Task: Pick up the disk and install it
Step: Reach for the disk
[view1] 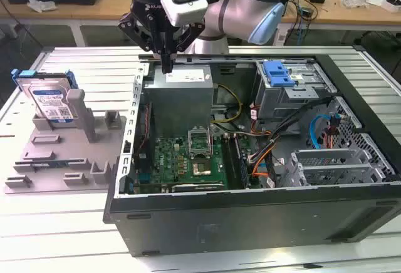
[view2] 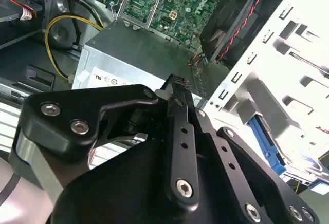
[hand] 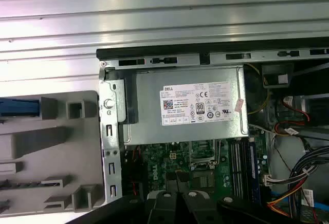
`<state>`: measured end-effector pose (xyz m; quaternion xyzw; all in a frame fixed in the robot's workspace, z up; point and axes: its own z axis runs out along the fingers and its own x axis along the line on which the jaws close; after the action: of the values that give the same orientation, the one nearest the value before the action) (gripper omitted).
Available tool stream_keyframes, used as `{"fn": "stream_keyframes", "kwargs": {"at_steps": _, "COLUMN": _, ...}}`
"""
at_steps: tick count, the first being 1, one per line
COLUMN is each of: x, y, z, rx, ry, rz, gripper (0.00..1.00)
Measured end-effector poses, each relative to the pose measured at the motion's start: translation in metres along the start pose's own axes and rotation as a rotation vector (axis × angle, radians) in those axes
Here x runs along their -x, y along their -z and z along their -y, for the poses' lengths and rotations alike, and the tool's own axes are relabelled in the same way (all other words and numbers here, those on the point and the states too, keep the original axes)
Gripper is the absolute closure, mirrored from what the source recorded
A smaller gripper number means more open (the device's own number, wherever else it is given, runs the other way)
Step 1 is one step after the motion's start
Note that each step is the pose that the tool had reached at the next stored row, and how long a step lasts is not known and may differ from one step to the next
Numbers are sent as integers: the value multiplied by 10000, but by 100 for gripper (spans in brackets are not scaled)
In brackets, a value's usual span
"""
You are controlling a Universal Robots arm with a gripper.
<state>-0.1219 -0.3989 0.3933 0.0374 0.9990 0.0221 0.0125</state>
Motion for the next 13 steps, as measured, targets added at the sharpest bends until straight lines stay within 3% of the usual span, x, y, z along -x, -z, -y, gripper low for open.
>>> {"fn": "stream_keyframes", "kwargs": {"at_steps": 13, "x": 0, "y": 0, "z": 0, "rx": 0, "ry": 0, "rz": -1, "gripper": 89}}
